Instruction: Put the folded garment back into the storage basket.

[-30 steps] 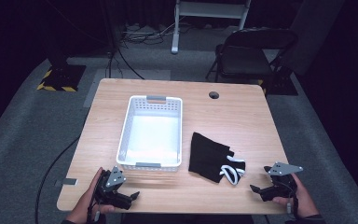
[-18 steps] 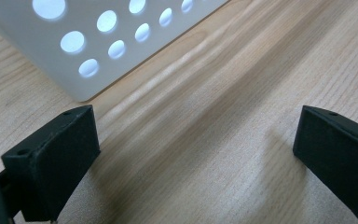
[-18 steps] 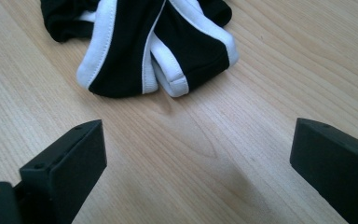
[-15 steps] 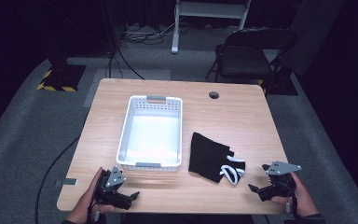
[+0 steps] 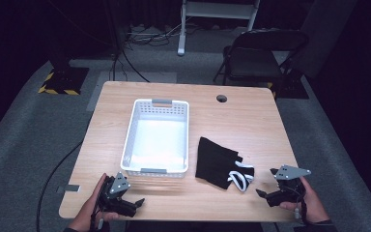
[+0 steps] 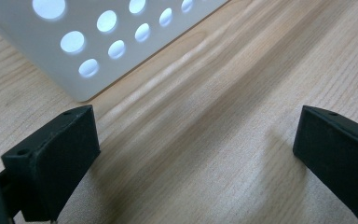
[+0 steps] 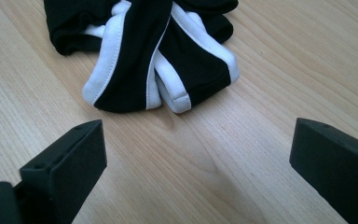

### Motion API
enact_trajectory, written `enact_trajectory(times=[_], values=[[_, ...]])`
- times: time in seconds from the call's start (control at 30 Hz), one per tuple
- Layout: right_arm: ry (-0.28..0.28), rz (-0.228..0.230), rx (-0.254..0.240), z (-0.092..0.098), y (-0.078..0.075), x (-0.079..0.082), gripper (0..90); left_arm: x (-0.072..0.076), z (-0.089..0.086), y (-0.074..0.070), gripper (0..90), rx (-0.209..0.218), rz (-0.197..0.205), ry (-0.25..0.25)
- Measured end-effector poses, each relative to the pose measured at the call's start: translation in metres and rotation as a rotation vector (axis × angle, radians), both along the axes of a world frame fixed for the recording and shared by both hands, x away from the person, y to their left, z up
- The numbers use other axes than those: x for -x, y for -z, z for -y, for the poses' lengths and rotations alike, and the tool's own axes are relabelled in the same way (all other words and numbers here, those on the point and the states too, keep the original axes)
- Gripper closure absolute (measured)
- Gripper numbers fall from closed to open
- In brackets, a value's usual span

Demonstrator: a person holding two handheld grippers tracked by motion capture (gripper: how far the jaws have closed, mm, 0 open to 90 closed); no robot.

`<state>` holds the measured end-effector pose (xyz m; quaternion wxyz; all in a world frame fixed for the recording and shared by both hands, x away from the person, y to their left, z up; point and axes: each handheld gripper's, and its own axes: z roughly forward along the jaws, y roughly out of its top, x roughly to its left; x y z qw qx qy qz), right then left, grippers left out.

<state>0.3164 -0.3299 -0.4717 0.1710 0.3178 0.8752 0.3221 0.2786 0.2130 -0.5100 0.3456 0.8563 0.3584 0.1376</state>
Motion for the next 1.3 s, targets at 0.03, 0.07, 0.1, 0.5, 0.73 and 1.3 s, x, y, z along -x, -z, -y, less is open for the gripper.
enact_trajectory(times=[0.03,0.07,0.1,0.5,0.73,1.3], values=[[0.0,0.001,0.001,0.0,0.0,0.0,4.2,0.0,0.0,0.0,0.2,0.0,0.0,0.0],[-0.001,-0.001,0.0,-0.001,-0.001,0.0,4.2,0.0,0.0,0.0,0.2,0.0,0.0,0.0],[-0.001,-0.001,0.001,-0.002,-0.001,-0.001,4.2,0.0,0.0,0.0,0.2,0.0,0.0,0.0],[-0.016,0.006,0.002,-0.011,-0.004,-0.004,4.3,0.0,0.0,0.0,0.2,0.0,0.0,0.0],[-0.035,0.01,0.012,-0.021,-0.007,-0.008,4.4,0.0,0.0,0.0,0.2,0.0,0.0,0.0],[-0.089,0.016,0.022,-0.046,-0.01,-0.017,4.3,0.0,0.0,0.0,0.2,0.001,0.0,0.0]])
